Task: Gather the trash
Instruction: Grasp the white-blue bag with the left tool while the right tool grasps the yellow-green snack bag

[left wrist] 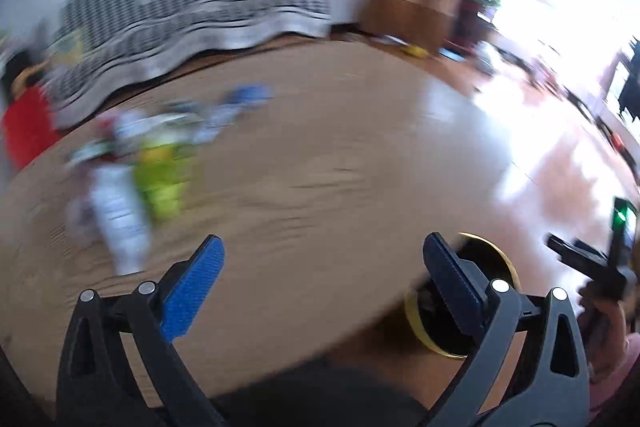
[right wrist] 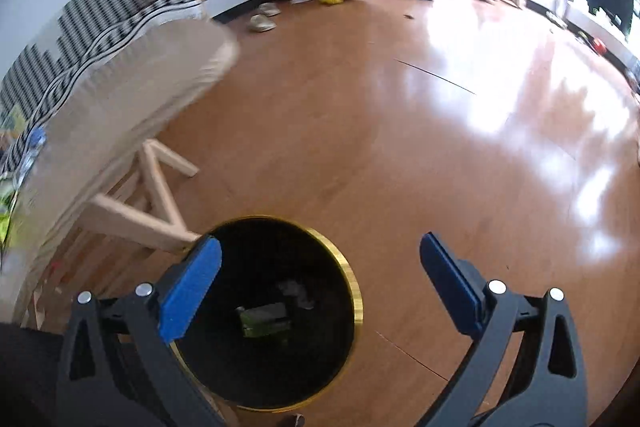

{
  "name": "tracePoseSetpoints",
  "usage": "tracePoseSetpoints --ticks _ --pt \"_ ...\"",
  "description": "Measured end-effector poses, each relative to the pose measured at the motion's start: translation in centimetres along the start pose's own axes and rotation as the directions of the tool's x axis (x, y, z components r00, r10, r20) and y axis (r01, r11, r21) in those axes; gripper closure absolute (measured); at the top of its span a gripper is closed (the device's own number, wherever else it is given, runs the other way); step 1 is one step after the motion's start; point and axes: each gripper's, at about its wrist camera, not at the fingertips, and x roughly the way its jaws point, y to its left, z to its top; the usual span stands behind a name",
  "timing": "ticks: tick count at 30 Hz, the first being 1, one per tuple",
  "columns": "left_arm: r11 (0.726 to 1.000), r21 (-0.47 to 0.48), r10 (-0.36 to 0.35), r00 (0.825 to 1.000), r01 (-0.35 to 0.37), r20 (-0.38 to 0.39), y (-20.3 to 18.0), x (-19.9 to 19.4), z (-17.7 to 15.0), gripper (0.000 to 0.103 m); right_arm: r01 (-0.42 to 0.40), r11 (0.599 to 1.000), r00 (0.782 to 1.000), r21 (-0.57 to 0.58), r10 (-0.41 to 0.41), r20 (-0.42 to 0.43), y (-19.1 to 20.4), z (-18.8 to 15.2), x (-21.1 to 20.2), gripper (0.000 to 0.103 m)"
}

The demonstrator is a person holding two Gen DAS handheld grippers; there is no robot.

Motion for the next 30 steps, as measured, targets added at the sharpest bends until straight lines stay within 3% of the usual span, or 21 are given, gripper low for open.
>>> tracePoseSetpoints --ticks 3,6,8,9,12,14,15,20,23,26,28,29,30 --pt "0.987 -0.118 0.109 0.994 -0.107 0.010 7.5 -0.7 -0.8 0.006 -0.070 0.995 0.998 -0.073 0.070 0.003 4.0 1.5 -0.9 0.007" --pt "0.959 -0.232 0.162 0.986 -0.165 -0.032 13.5 -0.3 -2.0 0.006 -0.230 0.966 0.973 -0.120 0.231 -0.011 10.3 3.7 -2.2 0.007" --pt "0.953 -0.256 0.152 0.987 -0.160 -0.053 15.2 0.2 -2.2 0.006 -0.334 0.932 0.942 -0.138 0.332 -0.036 14.5 5.1 -2.8 0.007" --pt "0.956 -0.246 0.149 0.987 -0.157 -0.054 15.3 0.5 -2.1 0.006 -0.399 0.903 0.917 -0.159 0.395 -0.058 17.7 5.9 -3.3 0.007" --pt "0.975 -0.196 0.098 0.994 -0.104 -0.041 15.0 1.9 -1.8 0.006 -0.490 0.838 0.871 -0.238 0.476 -0.119 25.6 6.7 -4.3 0.007" --pt "0.981 -0.178 0.077 0.997 -0.080 -0.026 15.1 3.0 -1.1 0.006 -0.565 0.775 0.825 -0.284 0.532 -0.189 31.5 6.5 -4.6 0.007" --pt "0.984 -0.160 0.077 0.997 -0.080 -0.029 15.2 3.9 -0.7 0.006 -0.578 0.760 0.816 -0.296 0.539 -0.209 33.4 6.3 -4.7 0.007" --pt "0.984 -0.151 0.093 0.995 -0.097 -0.033 17.0 7.3 -0.3 0.006 -0.589 0.723 0.808 -0.362 0.528 -0.261 42.3 5.6 -3.6 0.007" --pt "0.980 -0.186 0.059 0.997 -0.067 -0.047 18.5 8.9 -0.2 0.009 -0.583 0.707 0.812 -0.399 0.505 -0.293 45.7 5.0 -1.6 0.007" --pt "0.980 -0.197 0.016 0.997 -0.030 -0.071 19.0 10.3 -0.1 0.029 -0.563 0.693 0.826 -0.451 0.477 -0.300 49.0 4.0 -0.2 0.008" --pt "0.978 -0.208 -0.008 0.997 -0.008 -0.077 19.2 11.0 -0.1 0.053 -0.575 0.680 0.818 -0.455 0.485 -0.309 49.9 3.2 0.5 0.015" --pt "0.977 -0.215 -0.017 0.997 0.001 -0.071 19.3 11.1 -0.2 0.057 -0.580 0.676 0.814 -0.454 0.490 -0.312 50.5 3.0 0.9 0.019" --pt "0.975 -0.221 -0.023 0.998 0.009 -0.063 19.3 11.1 -0.4 0.057 -0.587 0.672 0.810 -0.452 0.493 -0.318 51.0 2.9 1.2 0.029"
